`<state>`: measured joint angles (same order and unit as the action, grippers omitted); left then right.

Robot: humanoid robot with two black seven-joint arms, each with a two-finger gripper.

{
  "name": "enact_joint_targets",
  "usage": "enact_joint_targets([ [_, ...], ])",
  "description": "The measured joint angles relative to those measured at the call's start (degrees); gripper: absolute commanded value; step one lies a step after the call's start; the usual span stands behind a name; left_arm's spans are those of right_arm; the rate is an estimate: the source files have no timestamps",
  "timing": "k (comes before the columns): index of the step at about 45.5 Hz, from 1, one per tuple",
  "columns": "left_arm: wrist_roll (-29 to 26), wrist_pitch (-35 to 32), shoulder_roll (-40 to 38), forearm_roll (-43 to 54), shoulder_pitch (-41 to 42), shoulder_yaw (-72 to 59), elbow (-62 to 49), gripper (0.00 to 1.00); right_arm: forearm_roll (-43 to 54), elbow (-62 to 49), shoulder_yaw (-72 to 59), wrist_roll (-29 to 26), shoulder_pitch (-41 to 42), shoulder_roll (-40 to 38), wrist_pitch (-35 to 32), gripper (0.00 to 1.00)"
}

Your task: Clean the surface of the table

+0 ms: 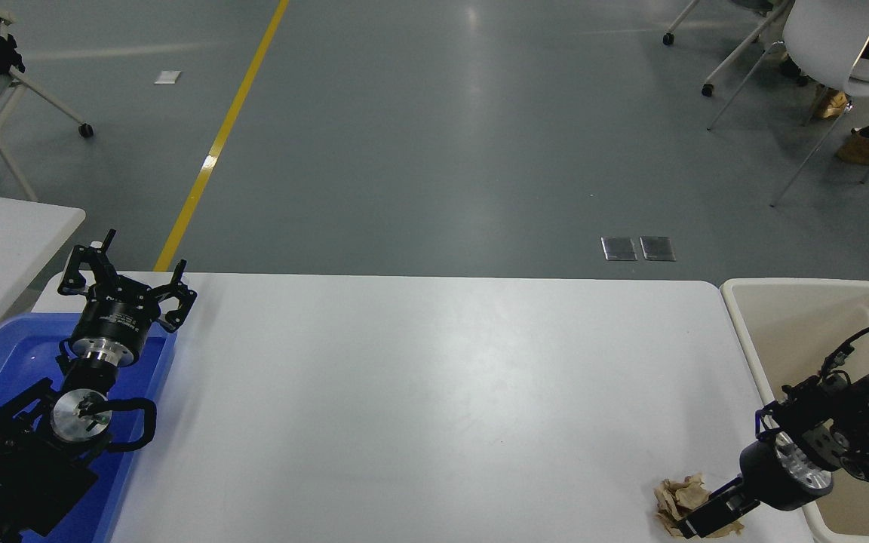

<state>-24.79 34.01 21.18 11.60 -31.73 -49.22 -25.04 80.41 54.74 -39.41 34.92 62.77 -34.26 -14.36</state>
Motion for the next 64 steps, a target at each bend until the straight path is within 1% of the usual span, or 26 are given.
enact_joint_targets([
  [5,0.0,0.0,0.0,0.0,0.0,0.0,0.0,1.0,-0.88,-1.25,0.23,0.0,-0.8,0.48,0.8,0.87],
  [8,0.0,0.0,0.0,0.0,0.0,0.0,0.0,1.0,-1.23,-1.87,0.32,0.0,-1.37,0.71,1.36,0.86],
  [13,0.0,0.0,0.0,0.0,0.0,0.0,0.03,1.0,-1.61,-2.98,0.41,0.08,-2.34,1.26,2.35,0.79],
  [18,0.0,0.0,0.0,0.0,0.0,0.0,0.04,1.0,-1.82,-3.83,0.43,0.21,-3.13,1.66,3.0,0.78],
  [19,0.0,0.0,0.0,0.0,0.0,0.0,0.04,1.0,-1.84,-3.94,0.43,0.23,-3.23,1.71,3.08,0.76],
  [20,0.0,0.0,0.0,0.0,0.0,0.0,0.04,1.0,-1.85,-4.06,0.43,0.24,-3.32,1.76,3.16,0.7],
  [21,0.0,0.0,0.0,0.0,0.0,0.0,0.04,1.0,-1.86,-4.18,0.43,0.26,-3.43,1.83,3.26,0.6],
  [23,0.0,0.0,0.0,0.0,0.0,0.0,0.04,1.0,-1.89,-4.31,0.43,0.31,-3.54,1.9,3.37,0.36],
  [25,0.0,0.0,0.0,0.0,0.0,0.0,0.04,1.0,-1.91,-4.44,0.43,0.36,-3.63,1.98,3.47,0.08],
  [26,0.0,0.0,0.0,0.0,0.0,0.0,0.04,1.0,-1.9,-4.49,0.43,0.4,-3.63,2.0,3.5,0.0],
  [51,0.0,0.0,0.0,0.0,0.0,0.0,0.01,1.0,-1.87,-6.32,1.53,1.77,-2.17,1.79,3.82,0.0],
  [56,0.0,0.0,0.0,0.0,0.0,0.0,0.01,1.0,-2.35,-6.33,4.57,2.33,-1.68,1.15,3.85,0.0],
  [64,0.0,0.0,0.0,0.0,-0.01,0.0,0.01,1.0,-4.5,-5.95,13.5,3.67,-0.88,-0.36,3.72,0.0],
])
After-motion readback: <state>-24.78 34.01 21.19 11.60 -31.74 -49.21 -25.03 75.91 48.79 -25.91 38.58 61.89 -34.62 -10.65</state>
